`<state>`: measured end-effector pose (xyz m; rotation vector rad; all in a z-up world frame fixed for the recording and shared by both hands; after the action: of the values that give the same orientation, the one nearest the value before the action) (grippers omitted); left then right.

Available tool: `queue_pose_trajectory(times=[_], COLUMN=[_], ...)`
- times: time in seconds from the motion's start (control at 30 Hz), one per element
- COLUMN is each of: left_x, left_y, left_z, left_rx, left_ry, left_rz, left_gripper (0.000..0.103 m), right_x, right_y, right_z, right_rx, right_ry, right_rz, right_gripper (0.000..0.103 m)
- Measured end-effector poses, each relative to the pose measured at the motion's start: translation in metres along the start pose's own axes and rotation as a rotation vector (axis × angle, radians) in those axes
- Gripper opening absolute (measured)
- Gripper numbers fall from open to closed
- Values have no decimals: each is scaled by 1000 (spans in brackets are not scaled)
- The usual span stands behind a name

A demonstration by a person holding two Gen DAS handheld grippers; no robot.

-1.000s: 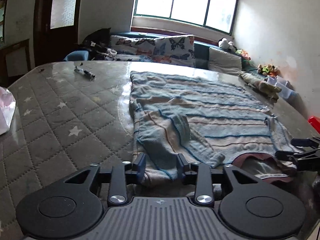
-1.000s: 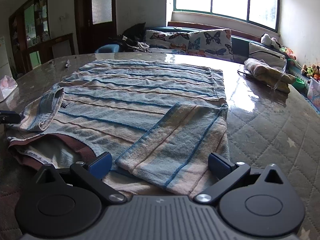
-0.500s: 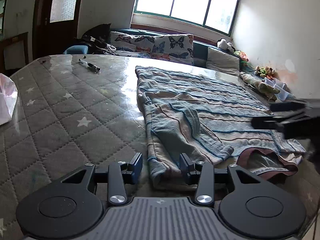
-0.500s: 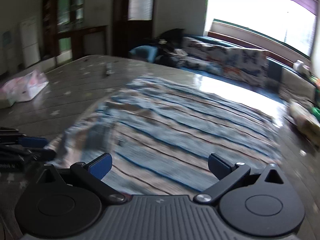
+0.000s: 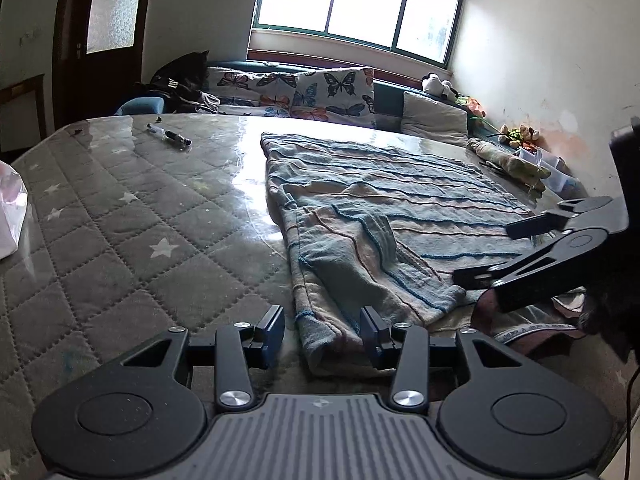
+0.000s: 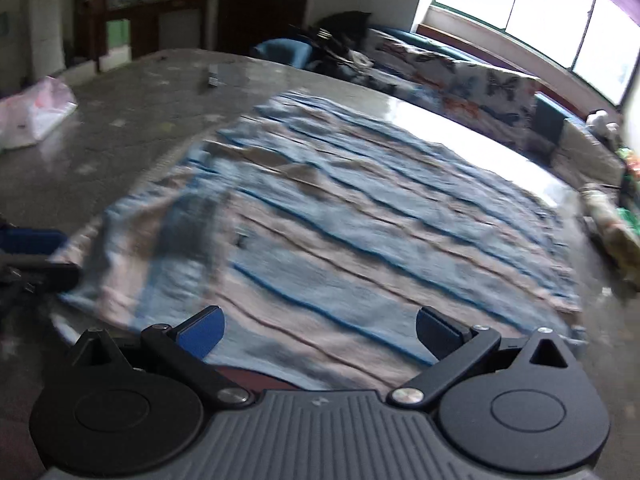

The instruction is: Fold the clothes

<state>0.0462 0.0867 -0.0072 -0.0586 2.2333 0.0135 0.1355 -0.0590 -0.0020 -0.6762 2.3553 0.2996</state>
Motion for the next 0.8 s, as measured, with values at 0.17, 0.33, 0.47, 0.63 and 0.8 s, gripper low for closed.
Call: queue_pose_trajectory(times=[0.17, 0.33, 0.47, 0.63, 0.8], left_x=[-1, 0, 0, -1, 0], left_y=[3, 4, 3, 3, 1], left_z=[-1, -3, -3, -3, -3], left_rx=[-19, -36, -42, -39, -39], left_ry=[7, 11, 11, 12, 12], left_rz=[-6, -7, -3, 1, 10], left_gripper=[45, 46, 46, 47, 49], right_x=[-16, -45, -58, -50, -50], right_y=[1, 18, 25, 8, -9], right_z=[-5, 18, 40, 51, 41], right_rx=[-58, -149, -191, -67, -45], right_ry=[-51, -80, -64, -13, -38], right_rz=[2, -36, -31, -34, 28], right_gripper=[103, 103, 103, 103, 103])
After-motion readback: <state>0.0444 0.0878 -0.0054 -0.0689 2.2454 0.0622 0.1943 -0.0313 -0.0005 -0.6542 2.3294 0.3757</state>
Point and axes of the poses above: each gripper's, at about its wrist camera, not at the fingertips, and z roughly the way its jaws point, y to its left, x to its underside, the point moved 1 cm from there along z, roughly the way its jaws point, and after that the axes turned 15 degrees about -x, right-handed, at the moved point
